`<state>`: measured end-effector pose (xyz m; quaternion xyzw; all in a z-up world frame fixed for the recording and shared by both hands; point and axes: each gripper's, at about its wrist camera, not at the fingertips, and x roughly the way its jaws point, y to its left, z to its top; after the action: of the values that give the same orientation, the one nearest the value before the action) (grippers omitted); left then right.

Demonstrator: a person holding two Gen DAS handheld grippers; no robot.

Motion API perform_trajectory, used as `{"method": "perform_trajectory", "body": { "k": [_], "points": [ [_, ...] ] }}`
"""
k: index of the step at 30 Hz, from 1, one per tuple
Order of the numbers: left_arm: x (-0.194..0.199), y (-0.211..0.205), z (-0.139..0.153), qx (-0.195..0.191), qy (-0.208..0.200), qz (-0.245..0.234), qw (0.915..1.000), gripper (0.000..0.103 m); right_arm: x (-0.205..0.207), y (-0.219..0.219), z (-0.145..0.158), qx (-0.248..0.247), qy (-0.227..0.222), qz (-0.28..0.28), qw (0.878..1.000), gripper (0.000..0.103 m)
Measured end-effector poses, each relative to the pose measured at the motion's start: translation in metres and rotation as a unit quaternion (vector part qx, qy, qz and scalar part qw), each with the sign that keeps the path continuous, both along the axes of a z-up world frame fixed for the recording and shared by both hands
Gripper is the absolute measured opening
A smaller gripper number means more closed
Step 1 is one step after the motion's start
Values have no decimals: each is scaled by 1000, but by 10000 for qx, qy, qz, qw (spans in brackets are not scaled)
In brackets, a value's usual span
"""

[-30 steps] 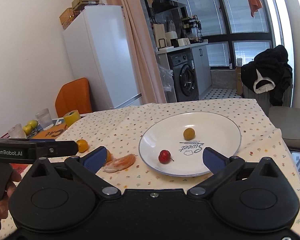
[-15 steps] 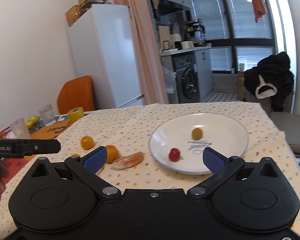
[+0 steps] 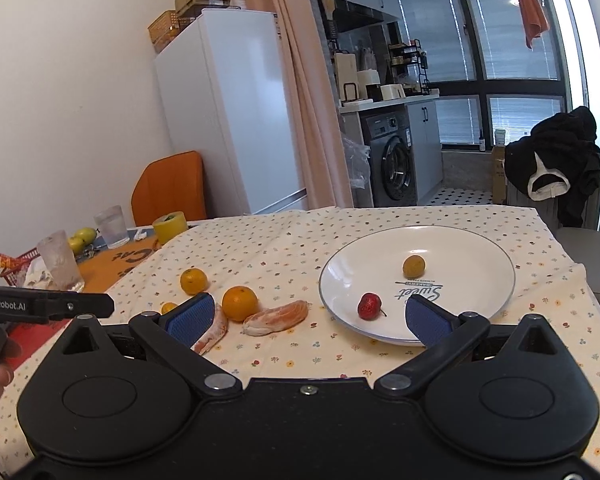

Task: Organize fruits
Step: 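Withdraw both open tools from the plate back toward the fruit, then grasp a red plum with the left tool while the right tool approaches a pomelo segment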

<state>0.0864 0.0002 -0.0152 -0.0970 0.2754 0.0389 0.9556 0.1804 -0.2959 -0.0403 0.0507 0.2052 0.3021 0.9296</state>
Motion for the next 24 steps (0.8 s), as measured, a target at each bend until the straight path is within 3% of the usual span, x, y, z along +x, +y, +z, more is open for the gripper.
{"method": "perform_trajectory", "body": {
  "k": [8, 24],
  "points": [
    [-1, 8, -6, -70, 131, 50, 9999, 99, -2, 13, -4, -45, 85, 277, 9996, 103],
    [13, 14, -24, -158, 282, -96, 9994, 100, 10, 40, -11, -170, 386, 775, 9961, 103]
  ]
}}
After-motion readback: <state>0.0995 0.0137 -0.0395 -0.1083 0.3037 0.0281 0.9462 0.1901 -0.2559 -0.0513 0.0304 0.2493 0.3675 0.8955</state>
